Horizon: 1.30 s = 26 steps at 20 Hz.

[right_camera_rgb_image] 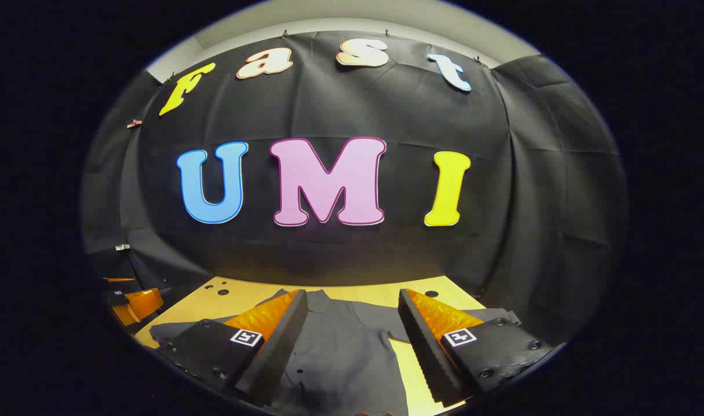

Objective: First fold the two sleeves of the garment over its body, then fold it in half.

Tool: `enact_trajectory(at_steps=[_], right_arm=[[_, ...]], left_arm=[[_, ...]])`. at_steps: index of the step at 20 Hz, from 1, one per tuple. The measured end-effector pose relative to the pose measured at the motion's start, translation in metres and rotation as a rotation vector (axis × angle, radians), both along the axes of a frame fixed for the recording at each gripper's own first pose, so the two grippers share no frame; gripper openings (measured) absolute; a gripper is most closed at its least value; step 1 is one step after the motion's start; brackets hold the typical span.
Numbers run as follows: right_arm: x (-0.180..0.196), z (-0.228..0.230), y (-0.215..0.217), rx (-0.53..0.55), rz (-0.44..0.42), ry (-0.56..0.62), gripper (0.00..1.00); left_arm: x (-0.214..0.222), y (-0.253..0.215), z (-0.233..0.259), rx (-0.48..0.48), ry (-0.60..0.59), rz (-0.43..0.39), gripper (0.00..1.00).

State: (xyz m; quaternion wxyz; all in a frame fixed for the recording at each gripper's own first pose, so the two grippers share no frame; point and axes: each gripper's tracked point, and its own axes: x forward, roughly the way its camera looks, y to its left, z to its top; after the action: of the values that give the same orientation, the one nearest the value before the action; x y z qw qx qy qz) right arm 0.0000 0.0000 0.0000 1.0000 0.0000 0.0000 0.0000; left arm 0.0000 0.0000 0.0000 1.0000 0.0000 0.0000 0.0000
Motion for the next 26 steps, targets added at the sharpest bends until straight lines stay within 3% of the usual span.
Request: enact_trajectory(at_steps=[14, 26], right_arm=[[0.070, -0.004, -0.014, -0.011, 0.086, -0.010, 0.98], [0.091, -0.051, -0.048, -0.064, 0.045, 0.113, 0.97]], left_arm=[[0.043, -0.014, 0.006, 0.013, -0.027, 0.043, 0.99], [0.047, -0.007, -0.016, -0.005, 0.033, 0.102, 0.99]])
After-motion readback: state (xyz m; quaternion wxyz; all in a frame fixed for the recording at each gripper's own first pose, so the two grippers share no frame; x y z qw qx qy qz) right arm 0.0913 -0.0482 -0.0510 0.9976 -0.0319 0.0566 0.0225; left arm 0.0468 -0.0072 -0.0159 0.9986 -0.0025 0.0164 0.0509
